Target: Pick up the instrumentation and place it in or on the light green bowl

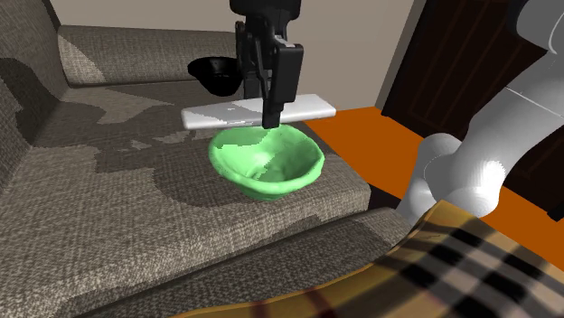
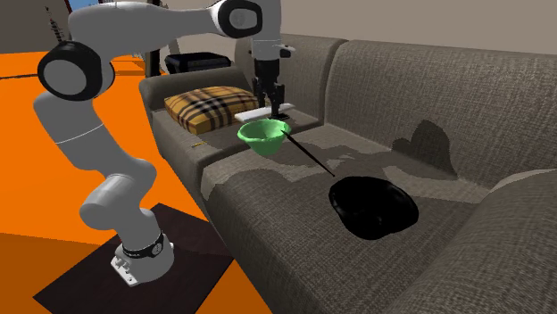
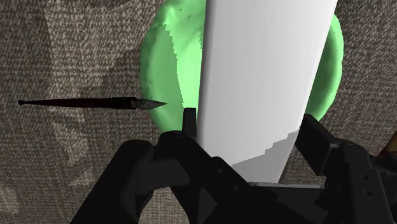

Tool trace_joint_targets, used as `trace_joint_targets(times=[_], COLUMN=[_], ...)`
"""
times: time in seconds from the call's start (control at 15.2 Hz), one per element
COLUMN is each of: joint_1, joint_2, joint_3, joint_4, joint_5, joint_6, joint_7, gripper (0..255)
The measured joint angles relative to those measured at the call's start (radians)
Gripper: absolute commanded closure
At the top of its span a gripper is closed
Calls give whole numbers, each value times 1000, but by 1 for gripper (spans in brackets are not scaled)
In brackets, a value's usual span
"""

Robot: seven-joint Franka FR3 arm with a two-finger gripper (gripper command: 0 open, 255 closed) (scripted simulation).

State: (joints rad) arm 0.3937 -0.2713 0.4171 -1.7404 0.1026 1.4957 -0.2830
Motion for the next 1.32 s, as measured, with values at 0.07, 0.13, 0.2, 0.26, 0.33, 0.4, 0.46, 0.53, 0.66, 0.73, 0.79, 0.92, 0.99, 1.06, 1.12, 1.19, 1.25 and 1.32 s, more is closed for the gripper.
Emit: trace_joint_targets(times=[0.07, 0.13, 0.2, 0.26, 0.33, 0.4, 0.46, 0.53, 0.66, 0.73, 0.79, 0.92, 0.99, 1.06, 1.12, 1.19, 1.25, 1.32], joint_1=[1, 1, 1, 2, 4, 4, 4, 4, 4, 4, 4, 4, 4, 4, 4, 4, 4, 3], joint_2=[-2, -10, -15, -22, -26, -27, -28, -29, -29, -28, -28, -28, -28, -28, -28, -28, -28, -24], joint_3=[1, -1, -2, -3, -1, -1, -1, -1, -1, 0, 0, 0, 0, 0, 0, 0, 0, -2], joint_4=[-18, -35, -54, -76, -95, -108, -113, -116, -118, -119, -119, -119, -118, -118, -118, -118, -118, -97], joint_5=[1, 3, 5, 8, 10, 10, 11, 11, 11, 11, 11, 11, 11, 11, 11, 11, 11, 8], joint_6=[16, 26, 40, 55, 71, 82, 86, 89, 92, 92, 92, 92, 92, 92, 92, 92, 92, 76], joint_7=[1, -3, -6, -8, -7, -8, -9, -9, -9, -9, -9, -9, -9, -9, -9, -9, -9, -9], gripper=[255, 255, 255, 255, 255, 255, 255, 255, 255, 255, 255, 0, 0, 0, 0, 0, 0, 0])
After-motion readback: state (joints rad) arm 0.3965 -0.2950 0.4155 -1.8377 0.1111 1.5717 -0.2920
